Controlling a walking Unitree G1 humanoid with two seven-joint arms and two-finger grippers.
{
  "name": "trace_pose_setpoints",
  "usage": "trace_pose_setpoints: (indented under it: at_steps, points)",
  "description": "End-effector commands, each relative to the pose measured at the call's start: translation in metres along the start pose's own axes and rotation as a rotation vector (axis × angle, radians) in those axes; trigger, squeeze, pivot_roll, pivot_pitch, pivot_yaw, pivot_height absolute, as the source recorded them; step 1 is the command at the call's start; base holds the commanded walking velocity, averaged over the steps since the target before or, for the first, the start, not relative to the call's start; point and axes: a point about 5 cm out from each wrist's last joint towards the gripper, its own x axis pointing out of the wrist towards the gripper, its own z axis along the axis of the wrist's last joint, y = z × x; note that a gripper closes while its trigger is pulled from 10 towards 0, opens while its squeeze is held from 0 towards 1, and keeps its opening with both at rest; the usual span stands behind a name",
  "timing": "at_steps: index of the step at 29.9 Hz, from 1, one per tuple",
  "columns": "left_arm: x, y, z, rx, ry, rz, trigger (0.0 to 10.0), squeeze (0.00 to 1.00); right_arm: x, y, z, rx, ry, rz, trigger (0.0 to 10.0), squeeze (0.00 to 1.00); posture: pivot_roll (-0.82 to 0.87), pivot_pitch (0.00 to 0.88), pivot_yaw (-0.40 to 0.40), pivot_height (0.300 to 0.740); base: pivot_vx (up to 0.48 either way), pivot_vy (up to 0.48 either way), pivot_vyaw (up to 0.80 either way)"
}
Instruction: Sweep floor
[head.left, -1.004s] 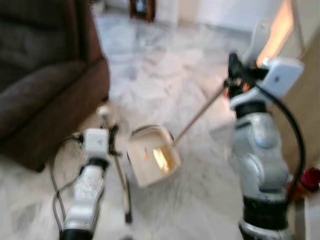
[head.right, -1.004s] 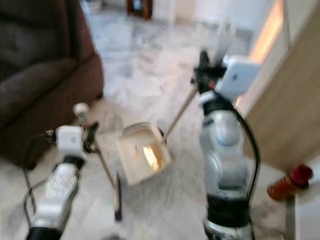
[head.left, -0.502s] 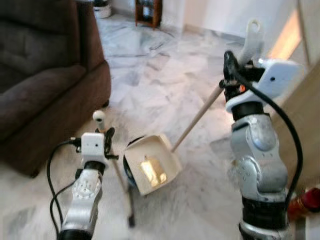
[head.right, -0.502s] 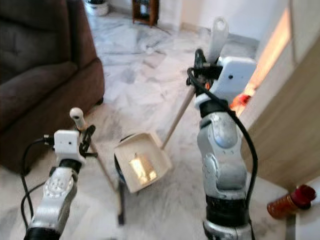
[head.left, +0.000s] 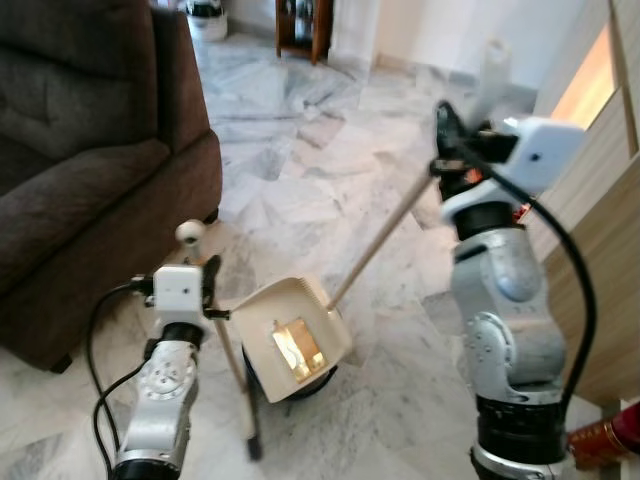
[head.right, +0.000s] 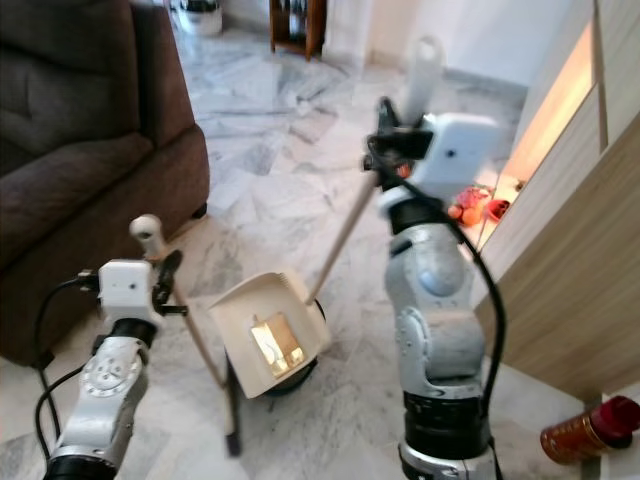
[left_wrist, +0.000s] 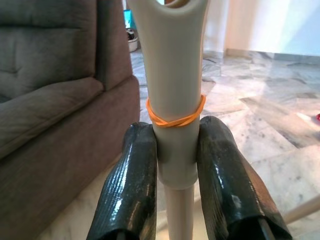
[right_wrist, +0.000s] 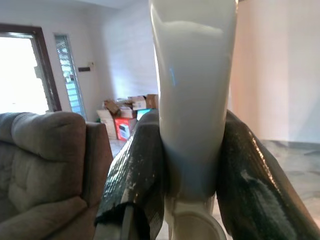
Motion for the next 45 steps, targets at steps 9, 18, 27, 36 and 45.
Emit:
trace_pose_setpoints:
  at_steps: [9,18,27,36,45]
  points:
    - [0.004,-0.005,0.012,0.0,-0.062,-0.016,10.0,0.0,0.001,0.001,0.017,0.027,-0.081,0.012,10.0,0.0,0.12,0.088,-0.027,0.74,0.305,0.0,0.0]
    - [-0.004,-0.004,0.009,0.011,-0.053,-0.039,10.0,0.0,0.001,0.003,0.017,0.037,-0.079,0.019,10.0,0.0,0.12,0.092,-0.026,0.74,0.135,0.0,0.0]
    - [-0.041,0.026,-0.002,0.083,0.006,0.033,10.0,0.0,0.001,0.006,0.016,0.049,-0.085,0.014,10.0,0.0,0.14,0.105,-0.029,0.74,0.0,0.0,0.0]
    - [-0.05,0.024,-0.001,0.088,0.021,0.028,10.0,0.0,0.0,0.005,0.024,0.056,-0.158,-0.028,10.0,0.0,0.14,0.108,-0.029,0.74,0.0,0.0,0.0]
    - [-0.043,0.018,0.002,0.076,0.01,0.019,10.0,0.0,-0.005,0.008,0.033,0.043,-0.257,-0.078,10.0,0.0,0.15,0.11,-0.029,0.74,0.0,0.0,0.0]
